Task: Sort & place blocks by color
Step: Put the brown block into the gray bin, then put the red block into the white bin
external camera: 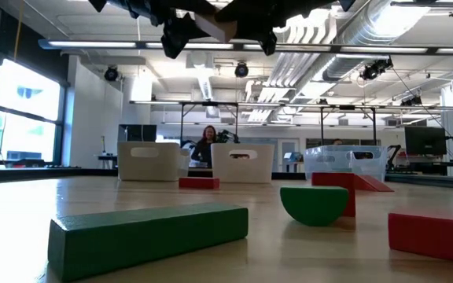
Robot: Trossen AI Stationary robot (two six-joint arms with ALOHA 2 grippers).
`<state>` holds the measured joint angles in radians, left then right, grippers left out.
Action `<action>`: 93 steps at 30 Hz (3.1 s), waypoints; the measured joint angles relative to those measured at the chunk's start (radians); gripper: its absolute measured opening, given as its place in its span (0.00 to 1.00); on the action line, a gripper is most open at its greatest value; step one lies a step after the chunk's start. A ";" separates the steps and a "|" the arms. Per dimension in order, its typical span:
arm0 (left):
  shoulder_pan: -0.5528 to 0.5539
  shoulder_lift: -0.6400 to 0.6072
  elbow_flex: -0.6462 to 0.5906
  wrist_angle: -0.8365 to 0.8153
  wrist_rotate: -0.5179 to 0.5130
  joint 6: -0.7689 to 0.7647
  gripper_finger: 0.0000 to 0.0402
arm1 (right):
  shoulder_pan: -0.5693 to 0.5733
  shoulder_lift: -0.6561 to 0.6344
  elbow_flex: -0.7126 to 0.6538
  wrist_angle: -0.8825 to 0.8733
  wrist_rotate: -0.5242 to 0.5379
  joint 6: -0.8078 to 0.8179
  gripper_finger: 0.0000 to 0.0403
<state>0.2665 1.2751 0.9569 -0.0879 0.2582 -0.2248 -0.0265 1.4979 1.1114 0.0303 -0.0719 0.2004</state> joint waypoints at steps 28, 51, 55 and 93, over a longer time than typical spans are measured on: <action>0.050 0.000 0.000 -0.334 -0.357 0.142 0.25 | 0.000 0.001 0.000 -0.362 0.143 0.255 0.57; 0.458 0.168 0.000 -0.385 -0.410 0.208 0.25 | 0.118 0.001 0.000 -0.483 0.150 0.518 0.57; 0.482 0.211 0.000 -0.384 -0.391 0.202 0.26 | 0.147 0.001 0.000 -0.483 0.150 0.569 0.57; 0.416 -0.058 0.000 -0.439 -0.168 0.044 0.56 | 0.430 0.036 0.000 -0.607 0.227 0.520 0.57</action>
<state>0.6820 1.2174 0.9573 -0.5266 0.0899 -0.1810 0.4039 1.5339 1.1118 -0.5762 0.1547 0.7200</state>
